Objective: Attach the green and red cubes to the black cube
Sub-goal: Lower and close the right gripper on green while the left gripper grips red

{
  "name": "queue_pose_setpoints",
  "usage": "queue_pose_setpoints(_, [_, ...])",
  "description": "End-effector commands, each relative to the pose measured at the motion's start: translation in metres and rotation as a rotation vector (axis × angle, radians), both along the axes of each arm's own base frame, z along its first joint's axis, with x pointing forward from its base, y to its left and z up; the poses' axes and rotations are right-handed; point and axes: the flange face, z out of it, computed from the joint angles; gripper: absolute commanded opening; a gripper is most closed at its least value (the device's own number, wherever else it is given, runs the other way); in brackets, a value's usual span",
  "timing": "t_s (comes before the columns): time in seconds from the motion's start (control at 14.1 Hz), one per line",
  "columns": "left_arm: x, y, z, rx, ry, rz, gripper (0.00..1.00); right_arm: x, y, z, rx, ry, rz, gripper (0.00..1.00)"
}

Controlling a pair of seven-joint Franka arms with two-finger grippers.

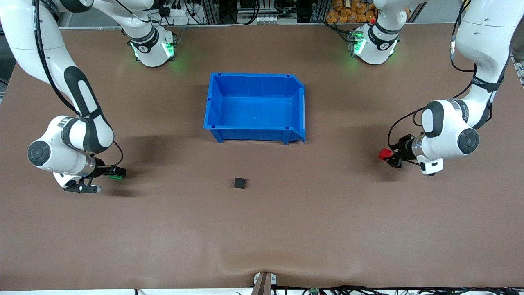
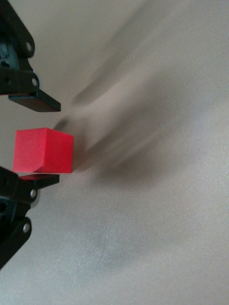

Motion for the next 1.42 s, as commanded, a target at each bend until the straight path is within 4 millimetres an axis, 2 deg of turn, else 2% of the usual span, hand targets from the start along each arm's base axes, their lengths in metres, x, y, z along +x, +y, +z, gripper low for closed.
queue_pose_setpoints(0.0, [0.001,0.0,-0.001,-0.005,-0.007,0.026,0.46,0.005,-0.003,-0.005,0.003,0.005,-0.021,1.0])
queue_pose_setpoints(0.07, [0.002,0.001,0.0,-0.005,-0.008,0.027,0.38,0.004,-0.002,-0.006,0.005,0.011,-0.018,0.91])
queue_pose_setpoints(0.14, [0.004,0.001,0.001,-0.004,-0.011,0.034,0.25,0.003,-0.002,-0.006,0.005,0.016,-0.009,0.86])
queue_pose_setpoints(0.28, [0.007,-0.002,0.004,0.004,-0.014,0.062,0.0,0.002,-0.002,-0.007,0.007,0.02,-0.004,0.64])
queue_pose_setpoints(0.43, [0.021,-0.009,0.021,0.017,-0.036,0.109,0.0,0.0,-0.002,-0.009,0.007,0.026,0.001,0.22])
queue_pose_setpoints(0.5, [0.028,-0.022,0.03,0.02,-0.053,0.11,0.0,-0.002,-0.003,-0.01,0.012,0.041,0.012,0.04])
queue_pose_setpoints(0.57, [0.032,-0.032,0.037,0.021,-0.061,0.101,0.0,-0.005,-0.005,-0.011,0.021,0.07,0.023,0.0])
queue_pose_setpoints(0.64, [0.035,-0.035,0.041,0.025,-0.07,0.095,0.0,-0.005,-0.004,-0.011,0.026,0.076,0.043,0.0])
queue_pose_setpoints(0.78, [0.045,-0.031,0.057,0.025,-0.086,0.098,0.0,-0.004,-0.003,-0.008,0.033,0.069,0.112,0.0])
queue_pose_setpoints(1.0, [0.068,-0.036,0.099,0.021,-0.045,0.102,0.0,0.004,-0.002,0.007,0.043,0.037,0.252,0.0])
queue_pose_setpoints(1.14, [0.085,-0.053,0.133,0.026,-0.011,0.123,0.0,0.008,0.0,0.026,0.049,0.003,0.383,0.0])
queue_pose_setpoints(1.35, [0.108,-0.069,0.145,0.02,-0.008,0.136,0.0,0.022,0.02,0.043,0.053,-0.039,0.627,0.0])
